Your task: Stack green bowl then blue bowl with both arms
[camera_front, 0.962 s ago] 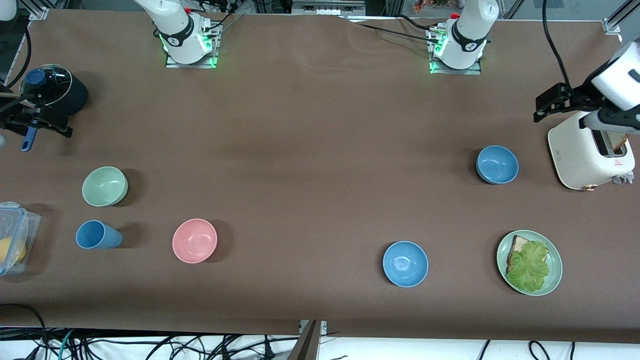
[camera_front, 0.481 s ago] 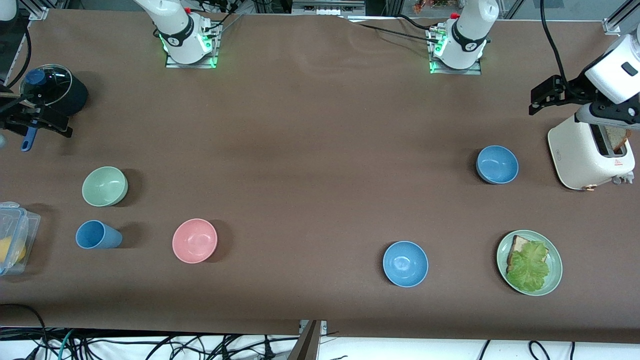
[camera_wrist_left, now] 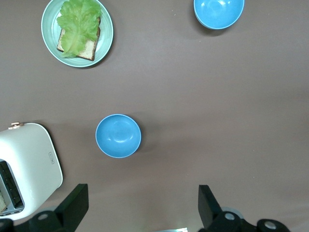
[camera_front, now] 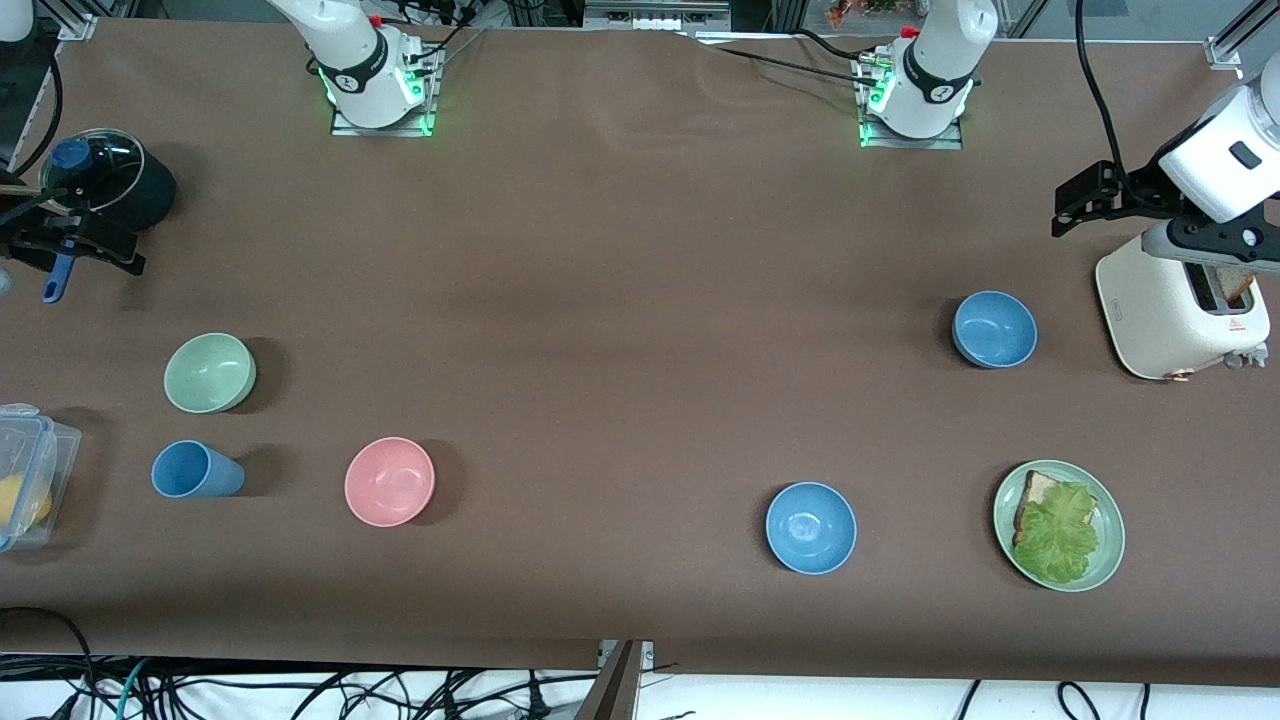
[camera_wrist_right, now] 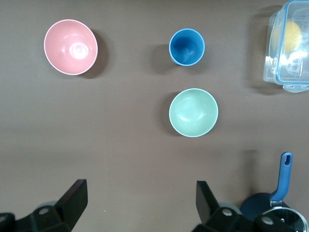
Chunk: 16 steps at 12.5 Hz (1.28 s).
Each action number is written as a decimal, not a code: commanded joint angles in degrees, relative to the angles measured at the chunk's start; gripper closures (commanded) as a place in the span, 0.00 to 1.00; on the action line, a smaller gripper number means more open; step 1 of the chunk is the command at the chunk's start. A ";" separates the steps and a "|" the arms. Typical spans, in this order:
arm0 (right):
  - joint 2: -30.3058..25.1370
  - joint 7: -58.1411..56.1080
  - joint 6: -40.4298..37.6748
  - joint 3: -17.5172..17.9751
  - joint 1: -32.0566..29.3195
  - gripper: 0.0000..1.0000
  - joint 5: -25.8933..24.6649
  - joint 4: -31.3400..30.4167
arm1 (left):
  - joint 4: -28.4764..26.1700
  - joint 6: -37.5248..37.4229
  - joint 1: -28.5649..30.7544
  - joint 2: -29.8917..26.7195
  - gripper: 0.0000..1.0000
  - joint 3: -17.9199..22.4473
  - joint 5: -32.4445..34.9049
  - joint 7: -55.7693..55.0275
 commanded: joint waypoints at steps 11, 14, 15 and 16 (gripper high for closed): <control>15.08 -13.00 4.36 -2.56 -14.05 0.01 5.28 0.39 | 2.03 -1.20 0.35 2.03 0.00 -0.20 0.38 0.49; 20.44 -19.94 8.83 -2.48 -17.31 0.01 7.04 -0.04 | 2.03 -1.20 -0.35 2.30 0.00 -0.38 0.38 0.31; 21.50 -21.53 10.24 -2.56 -18.36 0.01 8.96 -0.92 | 1.95 -1.20 -0.35 2.65 0.00 -0.47 0.38 0.31; 22.99 -23.63 12.08 -2.56 -19.42 0.01 10.89 -1.80 | 2.12 -1.20 -0.35 3.26 0.00 -0.47 0.38 0.31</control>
